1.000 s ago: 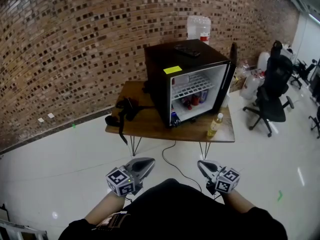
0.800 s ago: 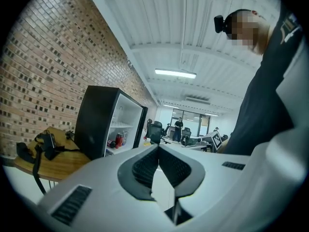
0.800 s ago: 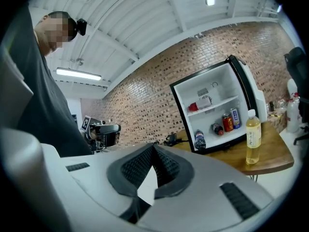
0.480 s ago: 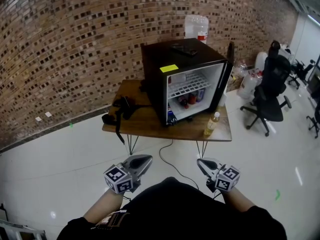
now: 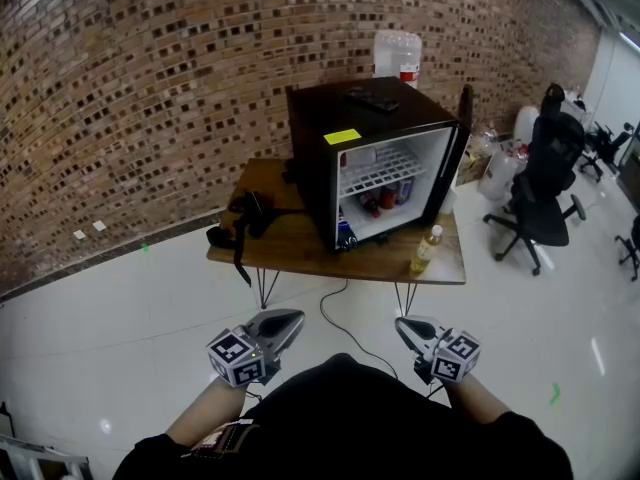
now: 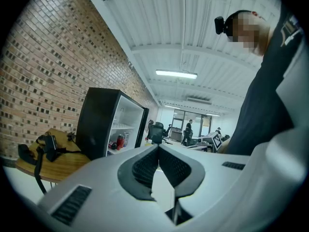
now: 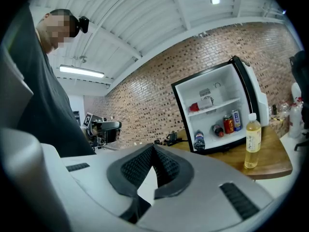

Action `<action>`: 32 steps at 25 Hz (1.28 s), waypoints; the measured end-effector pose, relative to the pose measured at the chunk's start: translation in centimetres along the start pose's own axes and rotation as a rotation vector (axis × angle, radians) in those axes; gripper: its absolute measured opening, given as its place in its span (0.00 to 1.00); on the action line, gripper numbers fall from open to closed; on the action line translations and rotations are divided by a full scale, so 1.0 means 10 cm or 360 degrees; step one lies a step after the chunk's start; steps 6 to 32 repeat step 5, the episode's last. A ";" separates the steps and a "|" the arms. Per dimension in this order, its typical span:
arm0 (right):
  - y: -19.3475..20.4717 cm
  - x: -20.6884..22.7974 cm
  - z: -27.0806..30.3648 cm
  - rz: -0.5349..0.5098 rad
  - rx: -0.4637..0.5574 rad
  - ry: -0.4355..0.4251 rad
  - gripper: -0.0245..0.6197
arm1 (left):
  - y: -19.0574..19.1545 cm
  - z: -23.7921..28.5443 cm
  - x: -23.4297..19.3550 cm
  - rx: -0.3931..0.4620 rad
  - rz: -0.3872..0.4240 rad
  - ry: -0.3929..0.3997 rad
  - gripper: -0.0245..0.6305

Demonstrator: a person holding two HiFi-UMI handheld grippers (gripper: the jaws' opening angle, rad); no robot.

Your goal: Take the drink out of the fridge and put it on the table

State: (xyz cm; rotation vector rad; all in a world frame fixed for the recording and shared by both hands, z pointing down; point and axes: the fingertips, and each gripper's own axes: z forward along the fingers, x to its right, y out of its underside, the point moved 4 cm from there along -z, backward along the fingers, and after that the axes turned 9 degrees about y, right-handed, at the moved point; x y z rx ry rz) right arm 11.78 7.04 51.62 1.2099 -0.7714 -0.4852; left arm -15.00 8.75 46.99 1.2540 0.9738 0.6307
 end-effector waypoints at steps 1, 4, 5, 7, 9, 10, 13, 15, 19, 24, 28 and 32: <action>0.00 0.00 0.00 0.0000 -0.0003 -0.0002 0.04 | -0.01 0.00 0.00 0.0002 0.0002 0.0001 0.04; -0.02 -0.02 0.01 0.0003 -0.0010 -0.0008 0.04 | -0.02 0.00 0.00 -0.0001 0.0004 0.0003 0.04; -0.02 -0.03 0.01 0.0004 -0.0011 -0.0010 0.04 | -0.02 0.00 0.00 -0.0002 0.0003 0.0004 0.04; -0.02 -0.03 0.01 0.0004 -0.0011 -0.0010 0.04 | -0.02 0.00 0.00 -0.0002 0.0003 0.0004 0.04; -0.02 -0.03 0.01 0.0004 -0.0011 -0.0010 0.04 | -0.02 0.00 0.00 -0.0002 0.0003 0.0004 0.04; -0.02 -0.03 0.01 0.0004 -0.0011 -0.0010 0.04 | -0.02 0.00 0.00 -0.0002 0.0003 0.0004 0.04; -0.02 -0.03 0.01 0.0004 -0.0011 -0.0010 0.04 | -0.02 0.00 0.00 -0.0002 0.0003 0.0004 0.04; -0.02 -0.03 0.01 0.0004 -0.0011 -0.0010 0.04 | -0.02 0.00 0.00 -0.0002 0.0003 0.0004 0.04; -0.02 -0.03 0.01 0.0004 -0.0011 -0.0010 0.04 | -0.02 0.00 0.00 -0.0002 0.0003 0.0004 0.04; -0.02 -0.03 0.01 0.0004 -0.0011 -0.0010 0.04 | -0.02 0.00 0.00 -0.0002 0.0003 0.0004 0.04; -0.02 -0.03 0.01 0.0004 -0.0011 -0.0010 0.04 | -0.02 0.00 0.00 -0.0002 0.0003 0.0004 0.04; -0.02 -0.03 0.01 0.0004 -0.0011 -0.0010 0.04 | -0.02 0.00 0.00 -0.0002 0.0003 0.0004 0.04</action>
